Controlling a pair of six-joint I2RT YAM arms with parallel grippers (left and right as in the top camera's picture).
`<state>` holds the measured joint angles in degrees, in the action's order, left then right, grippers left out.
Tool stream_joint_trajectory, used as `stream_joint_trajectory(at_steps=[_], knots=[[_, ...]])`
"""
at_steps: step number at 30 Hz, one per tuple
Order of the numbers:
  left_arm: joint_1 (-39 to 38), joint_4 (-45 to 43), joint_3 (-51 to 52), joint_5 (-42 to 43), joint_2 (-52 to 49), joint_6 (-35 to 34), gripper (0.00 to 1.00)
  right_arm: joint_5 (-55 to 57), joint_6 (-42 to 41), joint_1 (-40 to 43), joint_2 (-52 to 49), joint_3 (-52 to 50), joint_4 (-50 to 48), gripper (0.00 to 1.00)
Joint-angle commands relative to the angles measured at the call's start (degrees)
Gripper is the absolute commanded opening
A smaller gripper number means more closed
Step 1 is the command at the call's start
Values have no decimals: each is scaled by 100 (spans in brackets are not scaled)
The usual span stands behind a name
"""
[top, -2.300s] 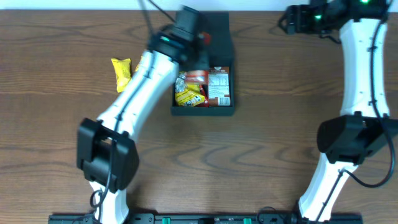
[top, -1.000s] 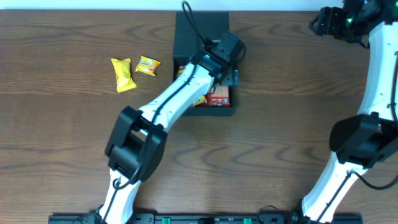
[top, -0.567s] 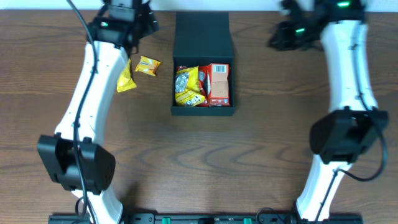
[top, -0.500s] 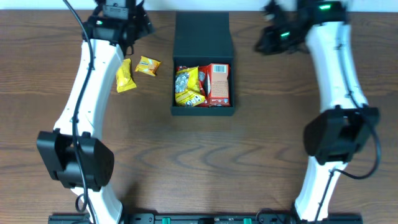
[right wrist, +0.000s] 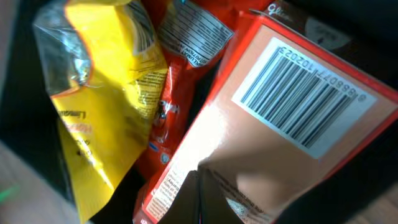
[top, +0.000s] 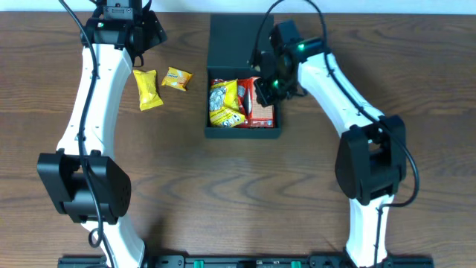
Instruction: Pack container
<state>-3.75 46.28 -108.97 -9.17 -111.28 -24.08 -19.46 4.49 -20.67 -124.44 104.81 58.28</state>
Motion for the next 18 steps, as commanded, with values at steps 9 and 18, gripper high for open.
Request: stream_joint_trajectory(at_steps=[9, 18], knots=[[9, 153, 50, 7, -81, 337, 95, 299, -232, -28, -138, -306, -234, 1], [-2, 227, 118, 105, -299, 470, 95, 299, -184, 4, 236, 968, 85, 1]])
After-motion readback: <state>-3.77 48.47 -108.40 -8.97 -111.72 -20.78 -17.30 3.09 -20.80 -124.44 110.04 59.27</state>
